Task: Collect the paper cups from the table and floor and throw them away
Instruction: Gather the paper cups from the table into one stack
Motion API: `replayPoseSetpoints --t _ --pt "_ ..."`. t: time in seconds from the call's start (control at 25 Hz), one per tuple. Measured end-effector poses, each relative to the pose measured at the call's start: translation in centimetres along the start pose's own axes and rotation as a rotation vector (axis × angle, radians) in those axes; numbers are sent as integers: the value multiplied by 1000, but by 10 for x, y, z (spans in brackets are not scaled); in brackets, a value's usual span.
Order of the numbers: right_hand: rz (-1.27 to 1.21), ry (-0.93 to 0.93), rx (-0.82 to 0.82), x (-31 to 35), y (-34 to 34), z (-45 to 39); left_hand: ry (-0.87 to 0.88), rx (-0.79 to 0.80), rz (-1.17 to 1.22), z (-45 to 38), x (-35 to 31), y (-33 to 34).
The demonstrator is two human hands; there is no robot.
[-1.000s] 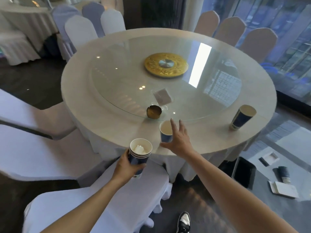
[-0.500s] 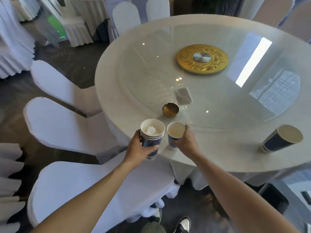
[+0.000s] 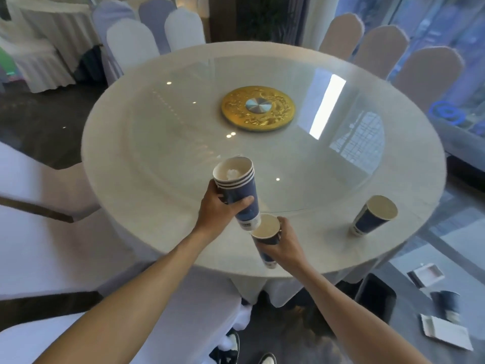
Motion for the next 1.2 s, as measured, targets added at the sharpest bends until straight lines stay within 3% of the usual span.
replayPoseSetpoints --t 0.28,0.6,0.76,1.04,1.12,1.2 --pt "-127 44 -166 -31 -69 14 -33 409 64 5 7 127" --pt "-202 117 -271 -65 -117 29 -25 820 55 28 25 192" --pt "-205 133 -267 -72 -125 34 -34 883 54 28 36 212" --pt "-75 152 -80 -78 -154 29 -35 845 -6 26 46 231" --pt "-2 141 -138 -79 -175 18 -36 798 -35 23 47 236" --pt "61 110 -325 -81 -207 -2 -35 736 -77 18 46 242"
Point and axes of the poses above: each hand's wrist, its own z-axis away from the middle knuckle, its own y-axis out of the palm, x = y × z, the point moved 4 cm from there along -z, towards the middle knuckle, and after that the axes turned 14 degrees about y, right-handed, at the moved point
